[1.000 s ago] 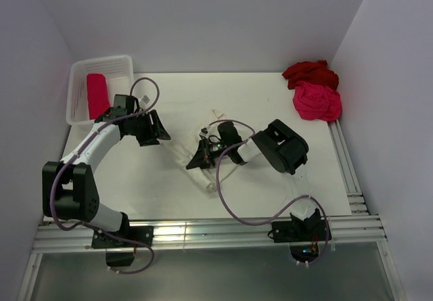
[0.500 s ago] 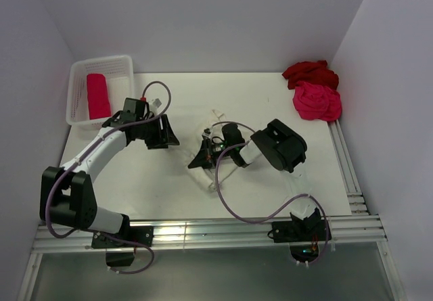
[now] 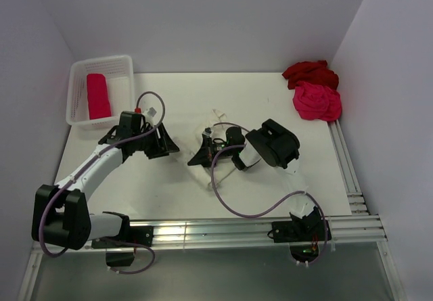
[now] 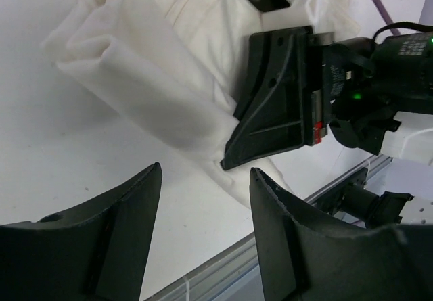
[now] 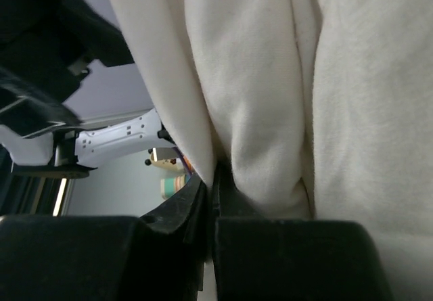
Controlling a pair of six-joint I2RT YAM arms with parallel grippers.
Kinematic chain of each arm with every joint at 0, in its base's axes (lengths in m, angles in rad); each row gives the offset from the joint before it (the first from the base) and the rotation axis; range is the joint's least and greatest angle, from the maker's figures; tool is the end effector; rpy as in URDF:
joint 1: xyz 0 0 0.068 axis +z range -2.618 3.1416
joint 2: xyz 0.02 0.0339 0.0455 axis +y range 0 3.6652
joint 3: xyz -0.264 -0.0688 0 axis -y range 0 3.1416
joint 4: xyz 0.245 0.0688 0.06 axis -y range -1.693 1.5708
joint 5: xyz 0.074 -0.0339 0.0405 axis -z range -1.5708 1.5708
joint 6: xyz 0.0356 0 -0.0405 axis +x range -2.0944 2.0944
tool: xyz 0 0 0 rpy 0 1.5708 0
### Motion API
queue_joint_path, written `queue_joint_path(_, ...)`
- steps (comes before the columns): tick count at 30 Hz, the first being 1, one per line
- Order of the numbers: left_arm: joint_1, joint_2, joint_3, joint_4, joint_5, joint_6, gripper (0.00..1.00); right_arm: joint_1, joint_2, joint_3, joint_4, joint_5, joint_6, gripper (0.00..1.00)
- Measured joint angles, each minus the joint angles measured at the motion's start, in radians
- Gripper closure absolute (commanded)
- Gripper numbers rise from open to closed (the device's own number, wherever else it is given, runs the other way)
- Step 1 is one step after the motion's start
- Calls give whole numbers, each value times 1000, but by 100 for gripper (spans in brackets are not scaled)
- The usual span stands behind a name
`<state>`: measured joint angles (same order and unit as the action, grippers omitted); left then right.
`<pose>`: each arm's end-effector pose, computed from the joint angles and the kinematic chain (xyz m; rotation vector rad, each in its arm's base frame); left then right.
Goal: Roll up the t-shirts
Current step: Roll the tshirt
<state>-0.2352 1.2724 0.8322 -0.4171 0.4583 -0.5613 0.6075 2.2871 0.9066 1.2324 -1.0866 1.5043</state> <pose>0.2481 -0.0757 0.2356 -0.1921 2.5115 -0.9022 0.3007 0.2475 0.0700 0.0695 -2.2041 -2.0491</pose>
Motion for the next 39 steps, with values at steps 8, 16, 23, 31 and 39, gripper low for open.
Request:
queue_joint_path(8,0,95,-126,185,26,-128,44,-3,26,-6,108,1,78,100)
queue_joint_path(16,0,221,-125,325,23,-194,49,-3,26,-11,115,1,79,100)
queue_joint_path(23,-19,319,-123,360,-2,-227,38,-3,27,-11,115,2,79,100)
queue_joint_path(31,-33,181,-192,472,-55,-273,1,-4,27,-11,119,2,90,100)
queue_joint_path(39,-23,143,-346,624,-56,-375,3,-4,37,-10,144,5,111,100)
